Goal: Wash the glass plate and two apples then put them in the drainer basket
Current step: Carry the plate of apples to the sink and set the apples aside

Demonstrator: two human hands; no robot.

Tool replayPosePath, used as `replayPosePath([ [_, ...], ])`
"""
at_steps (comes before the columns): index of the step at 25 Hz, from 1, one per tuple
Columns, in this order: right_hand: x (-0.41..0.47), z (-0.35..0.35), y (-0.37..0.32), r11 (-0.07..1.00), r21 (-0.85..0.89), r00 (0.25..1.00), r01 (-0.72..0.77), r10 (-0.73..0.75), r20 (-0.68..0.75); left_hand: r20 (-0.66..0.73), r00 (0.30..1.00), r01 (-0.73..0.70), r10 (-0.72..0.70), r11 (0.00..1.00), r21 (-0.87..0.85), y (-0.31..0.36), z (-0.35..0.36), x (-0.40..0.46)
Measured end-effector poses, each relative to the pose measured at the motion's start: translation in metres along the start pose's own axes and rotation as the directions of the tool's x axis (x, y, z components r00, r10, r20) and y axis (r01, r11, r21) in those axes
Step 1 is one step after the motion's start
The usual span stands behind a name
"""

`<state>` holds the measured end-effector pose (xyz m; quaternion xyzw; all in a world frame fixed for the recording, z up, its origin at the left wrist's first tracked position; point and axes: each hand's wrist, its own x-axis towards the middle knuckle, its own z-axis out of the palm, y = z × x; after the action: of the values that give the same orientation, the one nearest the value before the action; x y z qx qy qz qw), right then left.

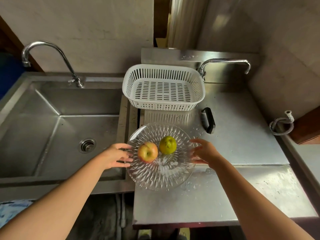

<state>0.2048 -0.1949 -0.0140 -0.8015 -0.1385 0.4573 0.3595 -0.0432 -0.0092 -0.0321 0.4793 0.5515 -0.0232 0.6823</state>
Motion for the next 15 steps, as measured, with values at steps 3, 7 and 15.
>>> replayPosePath([
  [3,-0.019,0.011,-0.007,0.999,0.022,0.999,0.042,-0.042,0.014,0.015,0.999,-0.032,0.032,0.999,0.002,-0.003,-0.016,-0.018],
  [7,-0.041,0.026,-0.017,0.994,0.068,0.991,0.091,-0.097,0.090,-0.013,0.997,-0.080,0.080,0.997,-0.025,-0.011,-0.040,-0.059],
  [15,-0.083,0.063,-0.054,0.967,0.065,0.900,0.248,-0.254,0.353,-0.204,0.970,-0.161,0.128,0.975,-0.151,-0.061,-0.078,-0.157],
])
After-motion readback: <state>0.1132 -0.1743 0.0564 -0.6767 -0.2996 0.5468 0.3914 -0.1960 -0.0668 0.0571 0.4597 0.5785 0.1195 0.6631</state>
